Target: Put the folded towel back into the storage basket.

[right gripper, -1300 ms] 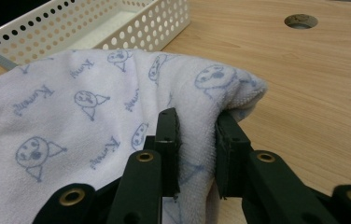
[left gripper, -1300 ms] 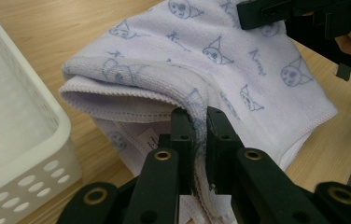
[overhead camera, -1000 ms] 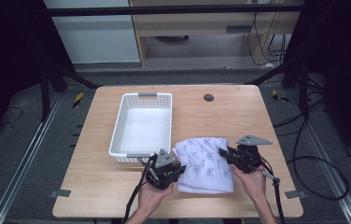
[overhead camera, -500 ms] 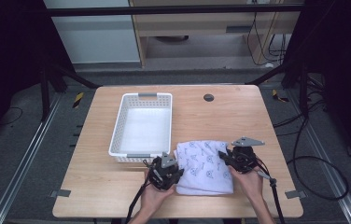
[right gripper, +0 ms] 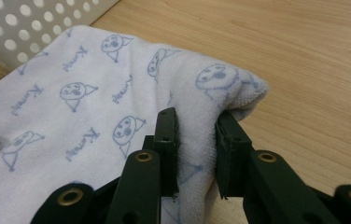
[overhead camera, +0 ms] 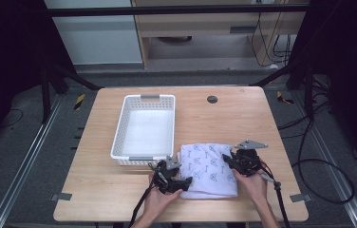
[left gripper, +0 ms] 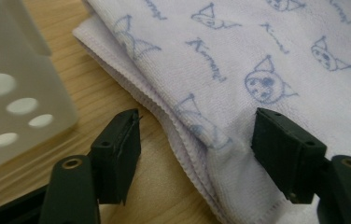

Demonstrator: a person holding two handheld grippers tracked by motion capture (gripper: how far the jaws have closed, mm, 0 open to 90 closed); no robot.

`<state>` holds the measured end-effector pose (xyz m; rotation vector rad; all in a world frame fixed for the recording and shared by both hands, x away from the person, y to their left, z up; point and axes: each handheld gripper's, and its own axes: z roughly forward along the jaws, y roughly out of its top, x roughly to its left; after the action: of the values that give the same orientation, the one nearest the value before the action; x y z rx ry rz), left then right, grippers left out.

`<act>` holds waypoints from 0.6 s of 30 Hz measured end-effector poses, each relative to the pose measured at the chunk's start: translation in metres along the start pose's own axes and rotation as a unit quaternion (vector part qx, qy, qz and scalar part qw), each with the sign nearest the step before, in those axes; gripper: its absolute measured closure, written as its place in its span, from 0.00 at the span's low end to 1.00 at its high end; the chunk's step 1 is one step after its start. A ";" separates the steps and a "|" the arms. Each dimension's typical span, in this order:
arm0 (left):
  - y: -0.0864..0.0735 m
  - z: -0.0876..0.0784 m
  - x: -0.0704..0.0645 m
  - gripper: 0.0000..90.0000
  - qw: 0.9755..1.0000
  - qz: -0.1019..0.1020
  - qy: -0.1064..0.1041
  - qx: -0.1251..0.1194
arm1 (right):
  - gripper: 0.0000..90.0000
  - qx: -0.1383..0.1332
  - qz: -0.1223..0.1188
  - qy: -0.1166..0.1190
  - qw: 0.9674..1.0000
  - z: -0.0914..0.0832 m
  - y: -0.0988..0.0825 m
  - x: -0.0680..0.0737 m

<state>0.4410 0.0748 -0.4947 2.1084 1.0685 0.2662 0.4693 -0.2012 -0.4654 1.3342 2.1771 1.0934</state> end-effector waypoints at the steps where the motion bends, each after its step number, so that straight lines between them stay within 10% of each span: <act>1: 0.000 0.001 0.000 0.34 1.000 -0.001 -0.002 0.000 | 0.81 0.002 -0.002 -0.002 1.000 0.001 0.000 0.000; 12: -0.002 0.003 -0.002 0.54 1.000 -0.005 -0.024 -0.003 | 0.81 0.011 0.002 -0.006 1.000 0.004 -0.001 -0.001; 18: 0.000 0.004 0.005 0.74 0.996 -0.045 -0.075 0.007 | 0.82 0.017 0.003 -0.009 1.000 0.008 -0.002 -0.001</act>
<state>0.4461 0.0768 -0.4985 2.0506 1.0747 0.0558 0.4738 -0.1992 -0.4716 1.3604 2.1893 1.0461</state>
